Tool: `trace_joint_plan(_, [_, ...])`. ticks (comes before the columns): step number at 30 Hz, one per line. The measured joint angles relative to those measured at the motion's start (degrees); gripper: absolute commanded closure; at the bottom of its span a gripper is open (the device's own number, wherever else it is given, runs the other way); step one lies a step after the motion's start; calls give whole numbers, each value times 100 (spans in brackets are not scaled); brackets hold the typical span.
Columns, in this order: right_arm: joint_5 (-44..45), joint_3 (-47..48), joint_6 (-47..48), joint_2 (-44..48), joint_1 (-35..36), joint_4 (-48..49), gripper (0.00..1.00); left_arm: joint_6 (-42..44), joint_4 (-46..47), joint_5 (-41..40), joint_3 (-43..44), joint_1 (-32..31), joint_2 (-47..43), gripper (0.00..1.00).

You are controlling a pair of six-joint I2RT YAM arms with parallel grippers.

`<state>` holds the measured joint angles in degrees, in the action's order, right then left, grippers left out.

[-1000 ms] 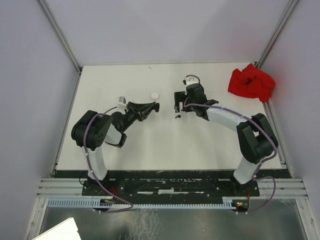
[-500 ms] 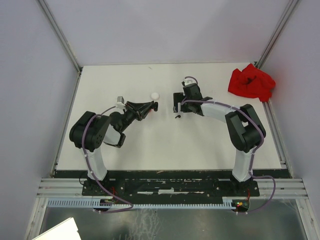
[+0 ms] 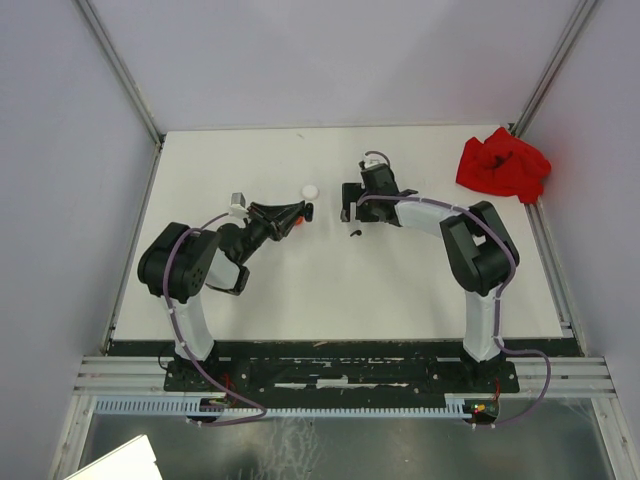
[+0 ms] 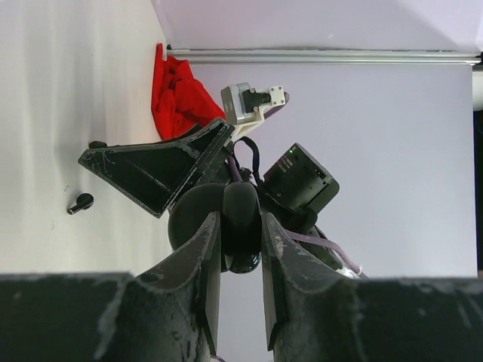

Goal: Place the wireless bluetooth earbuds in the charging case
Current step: Pick up the earbud from the center of the board.

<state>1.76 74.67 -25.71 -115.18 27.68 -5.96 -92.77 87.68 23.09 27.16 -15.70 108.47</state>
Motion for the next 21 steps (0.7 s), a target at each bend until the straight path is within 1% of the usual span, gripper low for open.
trace_joint_plan(12, [-131,407,-2,-258,0,-153,7,-4,2,42,-2,63,28,97])
trace_joint_plan(17, [-120,592,2,-348,0,-328,11,-7,0,96,-2,94,68,97])
trace_joint_plan(21, [66,802,24,-424,0,-667,16,-7,0,98,-2,101,68,97])
